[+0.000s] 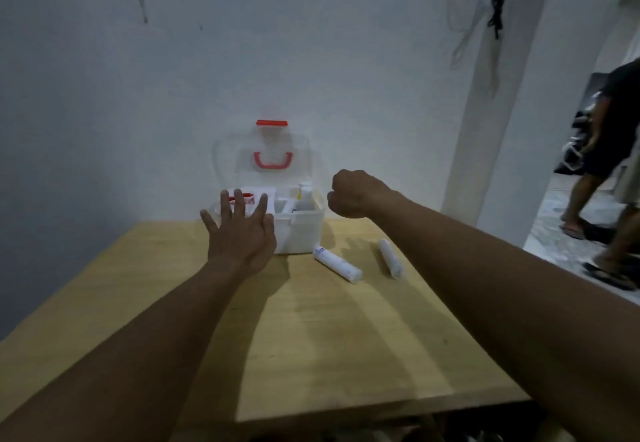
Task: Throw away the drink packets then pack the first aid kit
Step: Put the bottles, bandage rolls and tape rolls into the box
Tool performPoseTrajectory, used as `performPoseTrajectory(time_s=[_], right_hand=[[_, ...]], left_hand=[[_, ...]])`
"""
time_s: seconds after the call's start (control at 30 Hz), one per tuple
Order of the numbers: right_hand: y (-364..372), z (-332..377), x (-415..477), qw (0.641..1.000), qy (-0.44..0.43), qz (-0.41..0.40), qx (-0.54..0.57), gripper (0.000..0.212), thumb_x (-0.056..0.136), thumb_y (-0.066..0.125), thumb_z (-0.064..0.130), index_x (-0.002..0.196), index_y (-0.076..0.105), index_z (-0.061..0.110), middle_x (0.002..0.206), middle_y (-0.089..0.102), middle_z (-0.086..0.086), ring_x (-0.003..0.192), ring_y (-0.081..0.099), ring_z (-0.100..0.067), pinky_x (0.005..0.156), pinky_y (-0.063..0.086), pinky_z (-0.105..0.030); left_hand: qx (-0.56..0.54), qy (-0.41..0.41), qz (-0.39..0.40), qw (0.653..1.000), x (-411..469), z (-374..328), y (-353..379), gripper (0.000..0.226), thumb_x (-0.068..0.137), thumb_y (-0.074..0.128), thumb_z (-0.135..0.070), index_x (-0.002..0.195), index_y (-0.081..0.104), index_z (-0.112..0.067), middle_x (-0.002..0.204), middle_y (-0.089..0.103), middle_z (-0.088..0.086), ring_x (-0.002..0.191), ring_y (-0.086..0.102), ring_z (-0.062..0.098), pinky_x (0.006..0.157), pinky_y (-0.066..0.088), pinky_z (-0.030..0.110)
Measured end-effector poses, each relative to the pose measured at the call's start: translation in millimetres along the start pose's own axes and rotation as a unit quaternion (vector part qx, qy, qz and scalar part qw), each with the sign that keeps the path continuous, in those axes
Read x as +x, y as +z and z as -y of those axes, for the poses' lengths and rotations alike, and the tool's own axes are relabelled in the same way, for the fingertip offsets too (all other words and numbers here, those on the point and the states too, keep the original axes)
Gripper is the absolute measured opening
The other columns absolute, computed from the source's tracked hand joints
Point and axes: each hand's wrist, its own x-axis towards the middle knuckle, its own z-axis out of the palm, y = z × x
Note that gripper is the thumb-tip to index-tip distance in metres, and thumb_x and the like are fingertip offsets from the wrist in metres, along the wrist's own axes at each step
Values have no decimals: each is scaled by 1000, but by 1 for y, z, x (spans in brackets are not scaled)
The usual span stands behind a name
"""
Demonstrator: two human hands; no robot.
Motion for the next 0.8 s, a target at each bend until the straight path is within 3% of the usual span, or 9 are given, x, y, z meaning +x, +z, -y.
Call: performPoseTrajectory(time_s=[0.1, 0.17, 0.27, 0.37, 0.43, 0.5, 0.6, 0.67, 0.8], right_hand=[[7, -17, -23, 997, 67, 43, -2, 56, 96, 46, 51, 130, 53, 8, 131, 59, -13, 114, 58, -32, 82, 44, -36], [13, -23, -38, 990, 103, 93, -16, 77, 91, 43, 69, 137, 51, 7, 138, 57, -11, 122, 55, -31, 92, 44, -38], [21, -25, -57, 975, 125, 179, -40, 92, 88, 32, 78, 143, 49, 6, 146, 52, -13, 131, 51, -31, 102, 39, -39], [35, -25, -64, 964, 141, 224, -29, 98, 82, 31, 84, 139, 54, 8, 137, 59, -13, 126, 55, -32, 103, 40, -39], [45, -24, -63, 968, 149, 202, -9, 102, 72, 38, 90, 125, 61, 7, 116, 64, -11, 112, 61, -31, 99, 47, -39], [54, -24, -58, 978, 143, 148, 9, 94, 67, 46, 88, 109, 61, 6, 93, 63, -4, 92, 64, -27, 84, 53, -36], [62, -26, -50, 990, 122, 73, 19, 58, 83, 52, 66, 80, 59, 9, 71, 62, -3, 69, 63, -24, 60, 47, -29], [64, -28, -47, 992, 110, 61, 24, 41, 91, 52, 47, 74, 56, 10, 65, 62, -5, 66, 64, -25, 54, 43, -27], [54, -31, -49, 991, 100, 81, 38, 38, 92, 58, 39, 70, 45, 11, 63, 56, -3, 58, 51, -15, 51, 39, -27]], left_hand=[[-2, -4, 17, 1000, 1, 0, -2, 55, 100, 11, -45, 155, 7, -34, 164, -7, 12, 149, -15, 34, 114, -3, 67], [-8, -5, 33, 999, 1, 0, -3, 56, 100, 10, -46, 155, 6, -34, 163, -10, 12, 148, -18, 33, 114, -5, 66], [-19, -4, 41, 999, 1, 1, -3, 56, 100, 10, -47, 155, 5, -34, 163, -12, 12, 148, -20, 32, 113, -7, 66], [-14, -2, 37, 999, 2, 1, -1, 56, 100, 10, -47, 155, 5, -34, 163, -11, 12, 148, -19, 33, 113, -5, 67], [-11, -3, 36, 999, 2, 2, 0, 57, 100, 9, -47, 155, 4, -34, 163, -10, 12, 148, -19, 33, 113, -4, 67], [-13, -3, 33, 999, 0, 2, 0, 56, 100, 9, -47, 154, 4, -34, 163, -9, 12, 148, -18, 32, 114, -4, 66], [-21, 0, 28, 999, -1, 1, -1, 55, 100, 10, -45, 154, 6, -34, 164, -7, 12, 149, -18, 31, 114, -5, 65], [-26, -3, 27, 999, -1, 0, 0, 55, 101, 11, -45, 155, 7, -34, 164, -6, 12, 149, -17, 30, 115, -5, 65], [-36, -4, 12, 999, -1, 1, 0, 55, 101, 13, -43, 154, 12, -32, 164, 2, 12, 150, -12, 30, 115, -2, 64]])
